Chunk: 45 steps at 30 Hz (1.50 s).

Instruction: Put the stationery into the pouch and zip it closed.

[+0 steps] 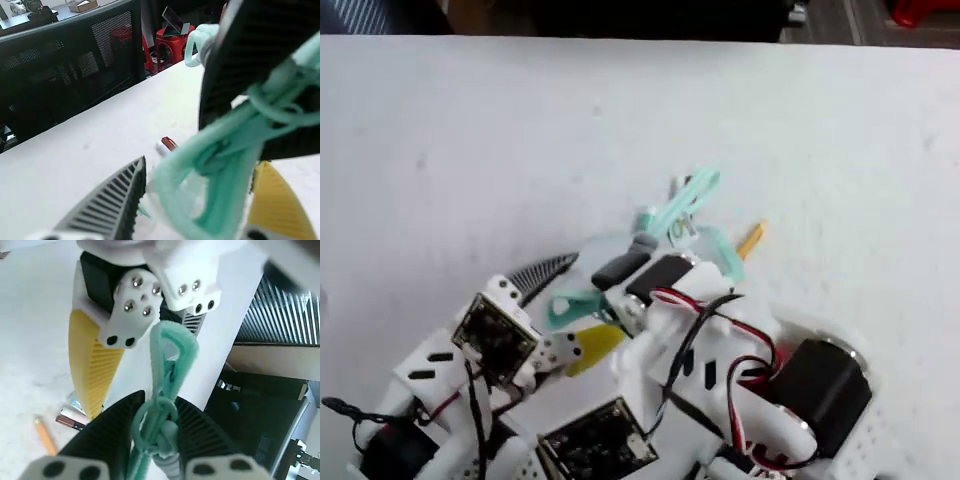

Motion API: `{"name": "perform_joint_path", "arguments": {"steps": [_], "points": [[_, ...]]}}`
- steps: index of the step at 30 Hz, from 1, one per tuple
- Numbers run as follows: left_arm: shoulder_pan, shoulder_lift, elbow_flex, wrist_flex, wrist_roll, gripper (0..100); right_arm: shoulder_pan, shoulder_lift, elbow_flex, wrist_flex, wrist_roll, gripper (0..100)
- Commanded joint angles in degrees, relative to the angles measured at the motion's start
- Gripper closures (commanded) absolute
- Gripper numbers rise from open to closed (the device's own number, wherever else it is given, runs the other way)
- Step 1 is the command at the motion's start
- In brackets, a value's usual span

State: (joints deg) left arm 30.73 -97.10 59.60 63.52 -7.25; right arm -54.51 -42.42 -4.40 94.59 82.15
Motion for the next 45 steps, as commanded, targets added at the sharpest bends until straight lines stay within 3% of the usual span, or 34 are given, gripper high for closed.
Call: {"name": "perform_joint_path", "arguments": {"steps": [1, 5, 11, 18, 21, 25, 31, 33, 38, 45], "points": [[3.30, 0.48, -1.93, -1.85, 1.32, 71, -0.84, -3.91, -0.62, -1.71, 0.79, 98.2], [3.47, -1.89, -3.69, -1.85, 1.41, 75, -6.02, -7.60, -0.62, -3.82, -3.52, 98.2], [10.86, -8.40, -3.96, -1.05, 0.97, 82, -6.29, -7.52, -0.26, -9.19, -9.23, 98.3], [11.74, -7.78, -3.78, -1.05, 1.05, 94, -6.20, -7.52, 1.76, -10.42, -12.48, 98.3], [11.74, -7.78, -3.52, -1.23, 1.32, 90, -6.29, -7.52, 3.87, -10.51, -12.40, 98.3], [11.38, -7.78, -3.78, 1.67, 2.20, 76, -6.37, -7.43, 5.36, -10.68, -11.08, 98.3], [11.56, -7.78, -3.96, 2.20, 3.87, 76, -6.20, -4.97, 6.07, -12.62, -11.87, 98.3], [11.56, -7.78, -3.96, 2.20, 3.87, 79, -6.20, -3.47, 5.89, -12.88, -12.31, 98.3], [11.38, -7.78, -3.52, 3.16, 3.78, 99, -3.56, -2.33, 5.89, -17.27, -15.30, 98.3], [9.19, -7.78, -3.52, 5.10, 3.78, 98, 0.66, -2.15, 6.33, -19.47, -21.89, 98.0]]}}
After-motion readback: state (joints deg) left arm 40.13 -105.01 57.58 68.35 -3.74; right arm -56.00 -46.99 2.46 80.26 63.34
